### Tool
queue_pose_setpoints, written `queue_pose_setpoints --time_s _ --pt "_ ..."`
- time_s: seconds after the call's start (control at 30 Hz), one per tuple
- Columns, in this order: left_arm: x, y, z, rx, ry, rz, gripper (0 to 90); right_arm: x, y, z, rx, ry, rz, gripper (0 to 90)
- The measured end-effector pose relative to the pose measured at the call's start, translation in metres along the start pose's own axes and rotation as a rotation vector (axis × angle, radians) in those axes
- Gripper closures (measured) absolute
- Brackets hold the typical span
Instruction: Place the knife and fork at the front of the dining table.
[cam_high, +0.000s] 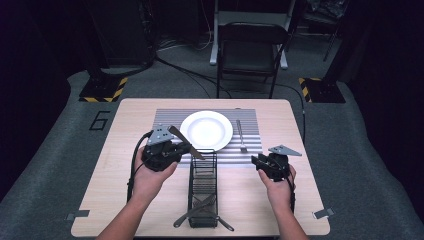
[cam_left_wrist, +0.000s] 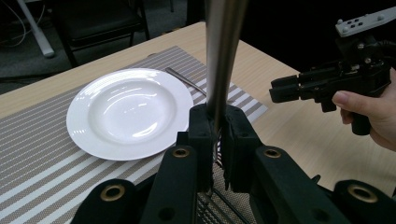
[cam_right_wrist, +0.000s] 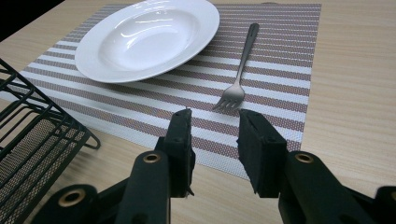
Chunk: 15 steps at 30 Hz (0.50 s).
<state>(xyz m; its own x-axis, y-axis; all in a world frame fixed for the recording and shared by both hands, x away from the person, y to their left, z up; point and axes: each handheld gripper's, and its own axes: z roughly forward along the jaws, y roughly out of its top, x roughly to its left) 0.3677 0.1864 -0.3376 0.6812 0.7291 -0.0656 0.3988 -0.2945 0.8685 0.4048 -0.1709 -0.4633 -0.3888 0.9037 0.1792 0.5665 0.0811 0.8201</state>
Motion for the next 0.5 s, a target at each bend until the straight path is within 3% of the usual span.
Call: queue_pose_setpoints --time_s 0.5 --pt "0.006 0.025 -0.034 -0.043 0.028 0.014 82.9 -0.002 0.001 -0.003 -0.007 -0.007 0.003 64.9"
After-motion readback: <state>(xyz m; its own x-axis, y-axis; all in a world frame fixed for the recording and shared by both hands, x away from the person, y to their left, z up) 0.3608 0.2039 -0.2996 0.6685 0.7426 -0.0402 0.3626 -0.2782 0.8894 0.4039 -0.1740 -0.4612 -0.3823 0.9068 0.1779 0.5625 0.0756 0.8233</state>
